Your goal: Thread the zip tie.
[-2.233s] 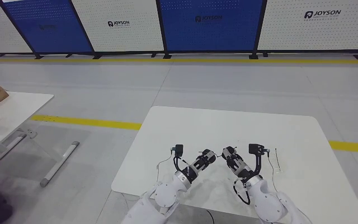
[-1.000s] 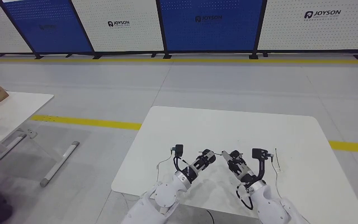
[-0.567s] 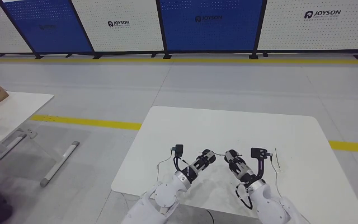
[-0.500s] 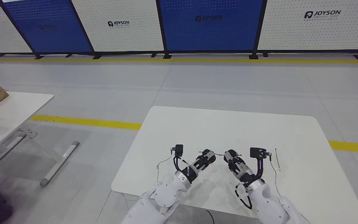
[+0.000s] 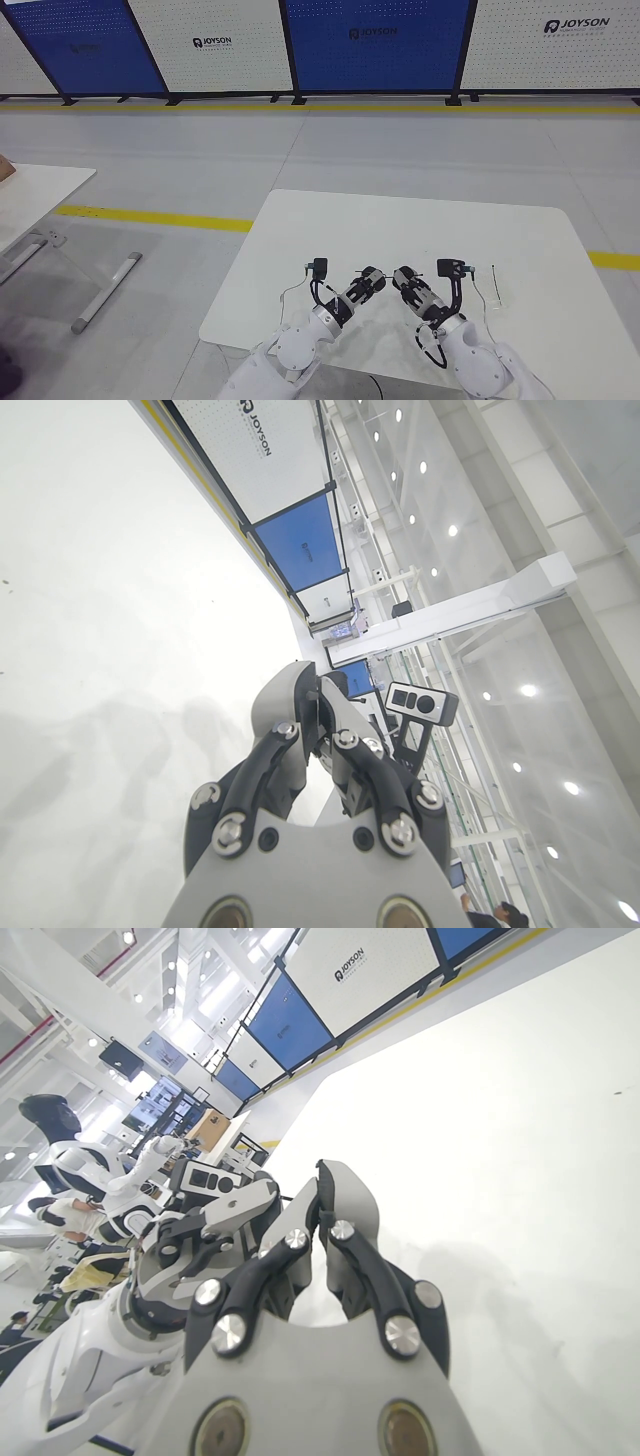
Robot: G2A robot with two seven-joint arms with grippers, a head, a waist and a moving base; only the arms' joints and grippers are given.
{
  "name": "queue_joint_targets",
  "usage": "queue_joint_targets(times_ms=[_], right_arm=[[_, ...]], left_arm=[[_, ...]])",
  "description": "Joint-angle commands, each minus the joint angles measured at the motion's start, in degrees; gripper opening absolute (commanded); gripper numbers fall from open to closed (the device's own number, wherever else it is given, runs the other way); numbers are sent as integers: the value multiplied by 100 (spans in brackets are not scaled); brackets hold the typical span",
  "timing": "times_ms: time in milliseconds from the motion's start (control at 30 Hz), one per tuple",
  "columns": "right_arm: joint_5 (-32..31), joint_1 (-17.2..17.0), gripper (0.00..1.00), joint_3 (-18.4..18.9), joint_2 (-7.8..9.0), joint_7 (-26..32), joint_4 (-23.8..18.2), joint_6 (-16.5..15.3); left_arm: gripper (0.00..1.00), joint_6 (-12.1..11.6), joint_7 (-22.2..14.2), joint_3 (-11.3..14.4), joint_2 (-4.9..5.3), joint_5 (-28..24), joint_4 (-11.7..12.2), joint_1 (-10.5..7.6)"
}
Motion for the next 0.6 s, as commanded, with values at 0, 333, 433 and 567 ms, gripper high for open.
queue_joint_targets(times_ms=[0,333,433,567], right_arm=[[9,5,0,8,-3,10,19,-21],[-15,-28,0,37,-19,-41,47,-92],[-34,-37,0,67,-21,-53,45,-79],[-29,-46,0,90,-25,-57,43,-91]], left_arm=[[0,15,22,2,-1,7,3,-2],[0,150,535,156,-15,654,88,-73],[14,191,557,187,-8,821,94,-65],[26,208,568,201,1,910,80,-43]])
